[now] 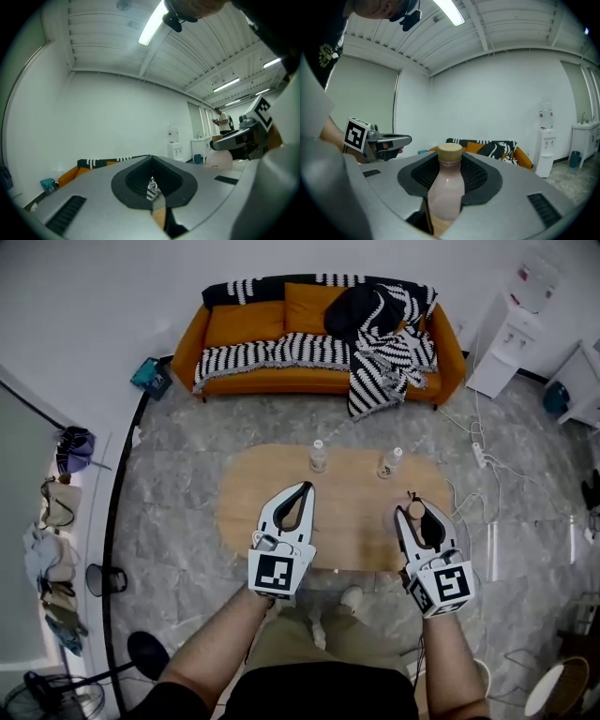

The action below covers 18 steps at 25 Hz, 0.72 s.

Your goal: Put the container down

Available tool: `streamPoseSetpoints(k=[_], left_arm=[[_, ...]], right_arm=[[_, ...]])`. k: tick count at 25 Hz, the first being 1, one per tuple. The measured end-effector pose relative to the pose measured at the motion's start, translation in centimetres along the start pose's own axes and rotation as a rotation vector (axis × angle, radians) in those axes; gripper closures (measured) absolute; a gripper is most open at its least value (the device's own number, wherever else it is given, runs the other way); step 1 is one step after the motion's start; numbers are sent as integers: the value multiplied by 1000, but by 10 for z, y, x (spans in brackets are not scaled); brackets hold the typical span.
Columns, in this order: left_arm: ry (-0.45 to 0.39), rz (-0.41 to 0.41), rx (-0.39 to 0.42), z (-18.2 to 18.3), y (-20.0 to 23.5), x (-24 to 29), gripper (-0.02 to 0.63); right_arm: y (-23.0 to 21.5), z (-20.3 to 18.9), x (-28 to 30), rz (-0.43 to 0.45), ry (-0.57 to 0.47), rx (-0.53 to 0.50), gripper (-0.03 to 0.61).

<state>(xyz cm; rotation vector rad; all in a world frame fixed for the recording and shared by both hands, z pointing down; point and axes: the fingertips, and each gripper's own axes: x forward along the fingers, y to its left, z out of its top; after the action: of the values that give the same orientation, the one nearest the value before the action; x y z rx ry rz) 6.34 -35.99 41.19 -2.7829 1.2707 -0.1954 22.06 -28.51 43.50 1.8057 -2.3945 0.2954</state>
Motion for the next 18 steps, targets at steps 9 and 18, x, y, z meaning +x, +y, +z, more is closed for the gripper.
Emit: streamPoseSetpoints(k=[9,18], left_arm=[[44,-49,-1,-67,22,9,600],[12,-51,5,-109,26,19,600]], right_arm=[[16,-55,20,-85,32,14,426],[15,-115,43,-109,82,36,426]])
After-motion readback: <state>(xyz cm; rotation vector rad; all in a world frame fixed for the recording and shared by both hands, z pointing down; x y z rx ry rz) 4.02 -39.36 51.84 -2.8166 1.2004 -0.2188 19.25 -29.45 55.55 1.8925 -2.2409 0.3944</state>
